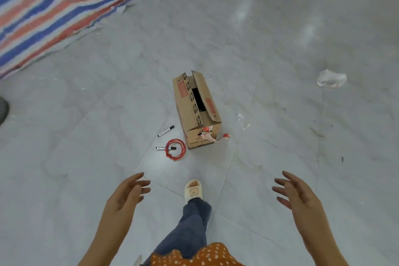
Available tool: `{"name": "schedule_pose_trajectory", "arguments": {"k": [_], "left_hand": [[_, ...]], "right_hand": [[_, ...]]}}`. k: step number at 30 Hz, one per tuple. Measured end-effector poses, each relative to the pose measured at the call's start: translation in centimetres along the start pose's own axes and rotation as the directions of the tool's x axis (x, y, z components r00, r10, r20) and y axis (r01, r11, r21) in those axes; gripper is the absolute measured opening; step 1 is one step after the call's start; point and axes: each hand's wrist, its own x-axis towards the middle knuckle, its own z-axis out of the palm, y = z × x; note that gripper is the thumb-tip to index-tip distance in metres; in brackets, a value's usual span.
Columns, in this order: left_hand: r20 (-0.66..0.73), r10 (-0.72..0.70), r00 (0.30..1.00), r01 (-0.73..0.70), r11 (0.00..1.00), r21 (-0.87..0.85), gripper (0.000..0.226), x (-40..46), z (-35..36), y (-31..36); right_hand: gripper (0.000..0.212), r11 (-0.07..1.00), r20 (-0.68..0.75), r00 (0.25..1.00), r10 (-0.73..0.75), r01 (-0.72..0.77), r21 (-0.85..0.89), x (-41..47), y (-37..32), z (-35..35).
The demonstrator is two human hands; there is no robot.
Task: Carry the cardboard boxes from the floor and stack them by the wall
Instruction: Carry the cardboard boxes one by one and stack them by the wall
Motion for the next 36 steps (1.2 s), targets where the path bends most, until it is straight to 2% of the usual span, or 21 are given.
{"name": "schedule_pose_trajectory", "arguments": {"k": [4,7,12,16,19,20,24,26,28,32,36], "left_hand": [[-0.013,-0.016,1.0,0.016,1.0,0.02,0.026,8.8,2.6,4.8],[0.041,-0.029,0.999,0.025,0.995,0.092,0.028,15.6,4.7,7.2],[0.039,-0.162,0.986,0.157,0.98,0.121,0.025,26.4,10.2,6.8],[0.017,-0.341,0.94,0.338,0.937,0.082,0.022,34.7,16.4,1.3],[-0.086,-0.464,0.882,0.464,0.886,-0.021,0.014,40.7,20.9,-4.5],[-0.123,-0.496,0.86,0.494,0.868,-0.049,0.018,42.5,22.3,-6.5],[-0.153,-0.578,0.802,0.571,0.816,-0.089,0.038,47.8,26.5,-14.4],[-0.107,-0.59,0.8,0.585,0.807,-0.076,0.044,49.1,27.8,-17.9],[-0.039,-0.596,0.802,0.593,0.802,-0.079,0.054,49.7,28.3,-20.4],[-0.024,-0.596,0.803,0.583,0.793,-0.179,0.077,49.9,29.1,-23.2],[-0.065,-0.596,0.801,0.552,0.775,-0.308,0.041,50.2,30.5,-23.2]], "right_hand": [[0.021,0.999,0.051,0.999,0.005,-0.002,-0.053,9.8,-4.8,1.8],[0.021,0.994,0.109,0.994,0.003,0.009,-0.109,17.3,-7.4,3.7],[0.022,0.981,0.23,0.969,0.093,-0.049,-0.19,29.5,-7.9,8.6],[0.02,0.947,0.355,0.914,0.197,-0.084,-0.309,38.6,-2.3,13.6],[0.015,0.903,0.427,0.858,0.285,-0.09,-0.42,45.9,3.9,18.0],[0.019,0.891,0.438,0.844,0.309,-0.095,-0.445,48.3,6.0,19.5],[0.067,0.85,0.501,0.752,0.428,-0.147,-0.505,55.1,14.1,24.8],[0.073,0.883,0.589,0.689,0.422,-0.163,-0.441,56.7,17.8,26.3],[0.064,0.91,0.657,0.641,0.397,-0.18,-0.375,57.3,20.5,27.4],[0.055,0.937,0.67,0.657,0.346,-0.206,-0.282,57.1,24.0,28.5],[0.034,0.94,0.643,0.685,0.342,-0.259,-0.224,57.2,23.5,28.2]]}}
